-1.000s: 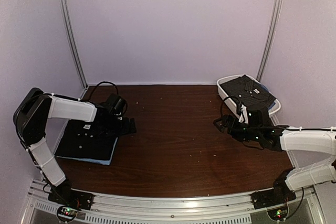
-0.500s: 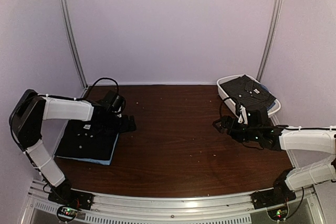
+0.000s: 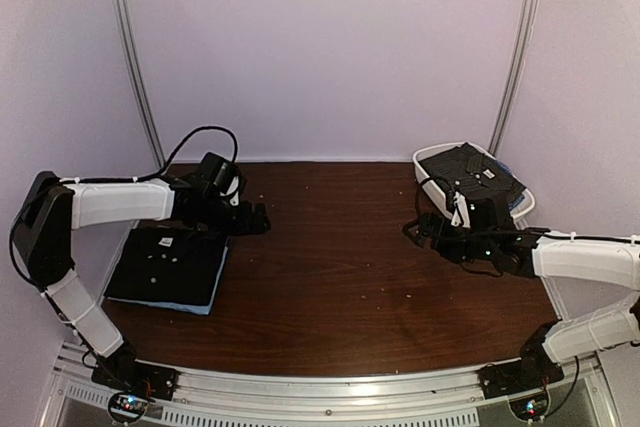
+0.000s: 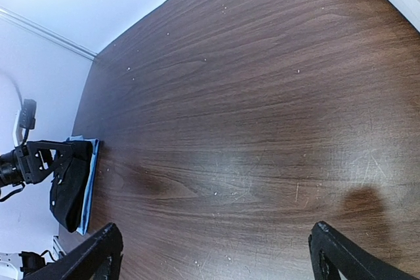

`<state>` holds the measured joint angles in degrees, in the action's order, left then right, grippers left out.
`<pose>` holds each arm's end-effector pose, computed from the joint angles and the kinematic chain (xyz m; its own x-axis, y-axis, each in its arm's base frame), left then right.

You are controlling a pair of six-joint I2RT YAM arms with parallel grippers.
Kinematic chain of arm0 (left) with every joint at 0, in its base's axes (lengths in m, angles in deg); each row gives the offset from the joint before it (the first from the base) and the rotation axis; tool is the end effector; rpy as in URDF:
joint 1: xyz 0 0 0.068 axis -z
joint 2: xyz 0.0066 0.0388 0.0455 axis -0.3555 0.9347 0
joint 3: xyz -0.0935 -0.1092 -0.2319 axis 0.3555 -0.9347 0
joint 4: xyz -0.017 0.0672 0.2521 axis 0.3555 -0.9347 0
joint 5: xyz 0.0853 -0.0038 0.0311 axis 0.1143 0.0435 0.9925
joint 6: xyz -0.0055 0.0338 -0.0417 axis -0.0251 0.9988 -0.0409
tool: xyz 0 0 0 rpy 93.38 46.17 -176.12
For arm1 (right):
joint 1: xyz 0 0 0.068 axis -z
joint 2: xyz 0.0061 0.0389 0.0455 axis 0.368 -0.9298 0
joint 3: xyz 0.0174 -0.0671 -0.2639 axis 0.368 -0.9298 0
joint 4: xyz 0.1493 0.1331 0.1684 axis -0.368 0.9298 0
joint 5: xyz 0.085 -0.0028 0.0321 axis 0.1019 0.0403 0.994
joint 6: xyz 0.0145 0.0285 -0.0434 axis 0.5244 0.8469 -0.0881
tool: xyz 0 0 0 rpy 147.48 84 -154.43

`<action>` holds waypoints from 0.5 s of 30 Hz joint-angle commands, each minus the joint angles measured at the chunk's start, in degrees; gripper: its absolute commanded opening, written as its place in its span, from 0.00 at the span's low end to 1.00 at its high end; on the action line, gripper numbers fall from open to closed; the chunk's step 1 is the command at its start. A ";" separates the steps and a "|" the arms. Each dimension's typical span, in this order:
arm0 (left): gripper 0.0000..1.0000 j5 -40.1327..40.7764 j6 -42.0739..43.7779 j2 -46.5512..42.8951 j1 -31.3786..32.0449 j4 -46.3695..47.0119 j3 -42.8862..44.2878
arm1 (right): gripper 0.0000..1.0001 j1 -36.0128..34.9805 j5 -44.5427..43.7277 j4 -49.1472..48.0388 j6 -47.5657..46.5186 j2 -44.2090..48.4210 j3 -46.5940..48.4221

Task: Fold and stack the long sleeve shirts
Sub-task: Reset both arms

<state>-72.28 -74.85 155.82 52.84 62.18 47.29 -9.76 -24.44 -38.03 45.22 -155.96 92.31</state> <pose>0.2893 -0.1822 0.2011 -0.8722 -0.1755 -0.4567 0.0157 0.9229 -0.3847 0.2069 0.1348 0.2069 -0.7852 0.3272 -0.5258 -0.1515 0.7216 0.6755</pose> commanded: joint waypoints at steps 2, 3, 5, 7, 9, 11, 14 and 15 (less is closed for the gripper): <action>0.98 -2.11 3.58 -3.78 2.15 2.40 3.47 | 1.00 0.06 -0.58 1.60 -0.91 2.12 1.43; 0.98 -2.22 4.04 -4.02 2.69 2.47 3.96 | 1.00 0.09 -0.69 1.64 -0.79 2.67 1.44; 0.98 -2.00 4.93 -4.75 3.75 2.56 5.05 | 1.00 0.11 -1.21 2.40 -0.83 3.93 1.73; 0.98 -2.03 5.58 -5.41 4.61 2.73 6.01 | 1.00 0.11 -1.91 3.15 -1.28 5.06 2.45; 0.98 -2.14 6.14 -6.19 5.46 3.19 6.70 | 1.00 0.07 -2.76 5.90 -1.99 6.24 3.53; 0.98 -2.23 6.60 -7.11 6.18 3.87 7.17 | 1.00 0.13 -3.82 7.79 -2.67 7.53 4.78; 0.98 -2.26 7.28 -8.60 7.27 4.97 7.57 | 1.00 0.07 -5.47 9.89 -3.92 9.64 6.72; 0.98 -2.09 7.55 -9.04 7.62 5.28 7.62 | 1.00 0.08 -6.09 10.62 -4.47 10.31 7.37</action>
<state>-73.96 -69.58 149.79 59.24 63.66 53.03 -9.76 -26.74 -30.99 43.26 -148.72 96.31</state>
